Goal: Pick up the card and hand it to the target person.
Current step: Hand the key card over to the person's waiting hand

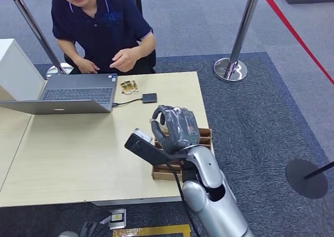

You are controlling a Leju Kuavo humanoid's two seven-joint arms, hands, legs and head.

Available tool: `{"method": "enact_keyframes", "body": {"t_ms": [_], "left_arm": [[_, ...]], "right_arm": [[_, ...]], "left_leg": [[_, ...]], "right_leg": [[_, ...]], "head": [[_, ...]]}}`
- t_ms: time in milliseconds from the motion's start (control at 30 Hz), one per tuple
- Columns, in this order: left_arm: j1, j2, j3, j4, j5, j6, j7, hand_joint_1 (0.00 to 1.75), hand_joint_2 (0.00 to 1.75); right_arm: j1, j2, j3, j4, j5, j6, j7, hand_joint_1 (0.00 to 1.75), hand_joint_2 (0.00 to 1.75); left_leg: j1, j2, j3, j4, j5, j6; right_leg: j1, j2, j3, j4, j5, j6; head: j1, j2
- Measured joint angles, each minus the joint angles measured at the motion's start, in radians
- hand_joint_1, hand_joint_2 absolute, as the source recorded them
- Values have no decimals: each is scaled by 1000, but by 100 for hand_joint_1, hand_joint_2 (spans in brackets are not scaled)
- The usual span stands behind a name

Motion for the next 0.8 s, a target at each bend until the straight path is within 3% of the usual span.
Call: {"method": "enact_keyframes", "body": {"t_ms": [267,633,733,800], "left_arm": [[-5,-4,0,0,-4,-6,10,0,0],[-4,-6,0,0,10,-4,11,0,0],[-3,-6,0,0,14,-2,11,0,0],[-2,-6,1,0,15,-2,11,0,0]], "right_arm": [[-160,75,34,219,77,-90,70,152,175],[-247,145,58,442,68,-115,44,140,175],[-254,146,67,476,68,-115,39,132,175],[-258,146,73,493,68,-114,38,102,175]], "left_leg": [[0,0,0,0,1,-1],[0,0,0,0,1,-1],[0,0,0,0,1,-1],[0,0,0,0,1,-1]], "right_leg": [[0,0,0,1,0,0],[0,0,0,1,0,0],[0,0,0,1,0,0],[0,0,0,1,0,0]], "head": [[0,0],[0,0],[0,0],[0,0]]}}
